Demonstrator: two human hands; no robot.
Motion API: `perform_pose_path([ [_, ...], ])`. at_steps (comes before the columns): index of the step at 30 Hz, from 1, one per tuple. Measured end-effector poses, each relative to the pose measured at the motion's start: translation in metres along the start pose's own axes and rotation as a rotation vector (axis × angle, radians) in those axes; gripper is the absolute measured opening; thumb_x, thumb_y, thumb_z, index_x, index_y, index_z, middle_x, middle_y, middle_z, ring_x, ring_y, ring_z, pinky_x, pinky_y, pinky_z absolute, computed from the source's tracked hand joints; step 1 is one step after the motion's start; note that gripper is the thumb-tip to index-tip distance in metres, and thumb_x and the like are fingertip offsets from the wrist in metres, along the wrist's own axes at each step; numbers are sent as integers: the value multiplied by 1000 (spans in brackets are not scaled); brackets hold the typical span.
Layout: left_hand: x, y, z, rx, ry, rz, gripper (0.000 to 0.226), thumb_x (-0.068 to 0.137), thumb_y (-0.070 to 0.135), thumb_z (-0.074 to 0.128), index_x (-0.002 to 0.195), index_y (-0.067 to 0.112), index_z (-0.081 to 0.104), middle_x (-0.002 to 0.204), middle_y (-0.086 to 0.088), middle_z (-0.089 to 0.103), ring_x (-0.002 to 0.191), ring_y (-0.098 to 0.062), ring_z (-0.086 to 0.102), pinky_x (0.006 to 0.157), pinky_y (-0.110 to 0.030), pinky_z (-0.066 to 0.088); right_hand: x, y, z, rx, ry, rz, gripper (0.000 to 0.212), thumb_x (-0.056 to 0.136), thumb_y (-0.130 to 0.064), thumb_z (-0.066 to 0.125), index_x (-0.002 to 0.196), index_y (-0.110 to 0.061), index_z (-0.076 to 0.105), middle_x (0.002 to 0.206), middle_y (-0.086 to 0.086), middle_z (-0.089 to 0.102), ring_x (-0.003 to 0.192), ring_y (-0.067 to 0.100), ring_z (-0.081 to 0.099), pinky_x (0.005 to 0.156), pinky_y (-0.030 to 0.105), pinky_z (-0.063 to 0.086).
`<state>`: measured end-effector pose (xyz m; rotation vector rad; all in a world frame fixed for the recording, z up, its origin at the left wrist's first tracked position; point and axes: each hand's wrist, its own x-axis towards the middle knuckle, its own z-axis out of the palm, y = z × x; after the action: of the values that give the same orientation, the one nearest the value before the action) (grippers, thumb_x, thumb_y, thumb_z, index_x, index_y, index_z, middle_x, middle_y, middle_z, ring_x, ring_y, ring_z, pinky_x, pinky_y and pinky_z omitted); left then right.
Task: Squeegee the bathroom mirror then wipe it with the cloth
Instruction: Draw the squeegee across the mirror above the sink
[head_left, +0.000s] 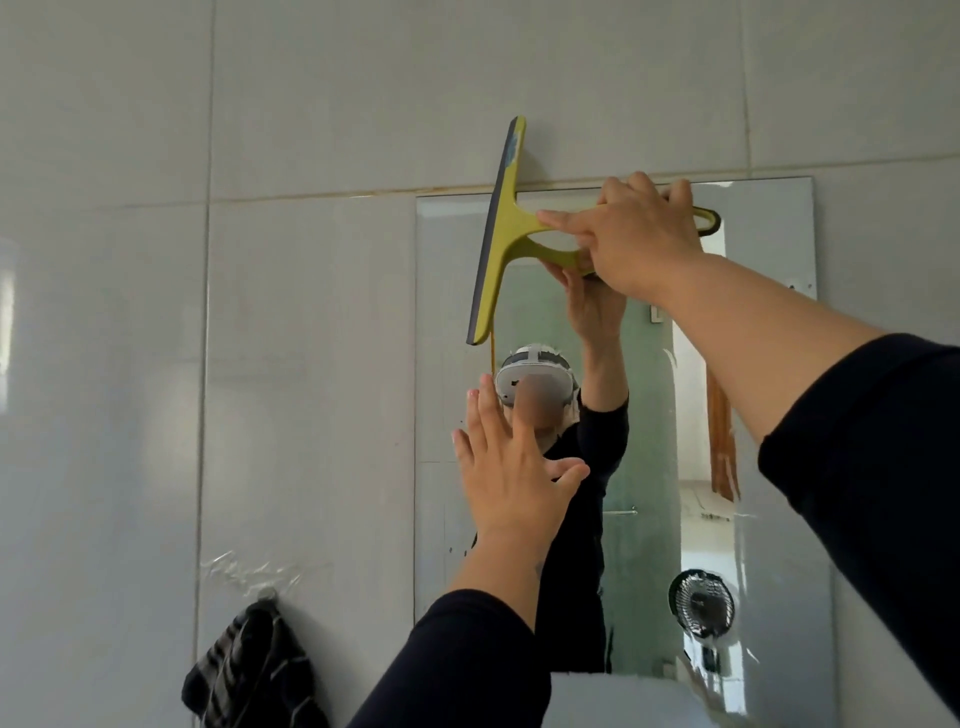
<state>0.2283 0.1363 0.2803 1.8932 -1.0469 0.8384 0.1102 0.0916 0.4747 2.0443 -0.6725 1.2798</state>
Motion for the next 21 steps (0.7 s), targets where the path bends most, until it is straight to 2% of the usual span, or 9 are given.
perform_pose_path([
  [7, -1, 3, 3, 23, -20, -28, 100, 77, 52, 64, 151, 26, 3, 157, -3, -21, 144, -23, -19, 118, -47, 2, -15, 36, -2, -8, -4, 50, 49, 101, -23, 36, 136, -58, 30, 115, 8, 51, 117, 28, 38, 91, 45, 29],
  [13, -2, 6, 0, -24, -13, -28, 103, 73, 50, 70, 148, 33, 2, 158, -4, -17, 145, -24, -16, 118, -50, 7, -42, 80, -9, -32, -80, 166, 49, 100, -24, 34, 135, -58, 31, 117, 14, 51, 116, 32, 40, 94, 46, 29],
  [18, -2, 11, -2, -2, -17, -48, 104, 74, 50, 73, 147, 31, 1, 158, -5, -17, 146, -25, -15, 118, -48, 6, -64, 101, -10, -22, -129, 253, 47, 102, -26, 32, 139, -54, 29, 118, 19, 52, 115, 38, 45, 92, 48, 34],
  [21, -1, 13, -2, 13, -20, -58, 103, 74, 50, 72, 147, 31, 1, 158, -5, -17, 146, -25, -15, 119, -49, 8, -77, 109, -7, 26, -107, 297, 43, 102, -29, 32, 139, -51, 31, 115, 21, 56, 107, 41, 52, 84, 44, 42],
])
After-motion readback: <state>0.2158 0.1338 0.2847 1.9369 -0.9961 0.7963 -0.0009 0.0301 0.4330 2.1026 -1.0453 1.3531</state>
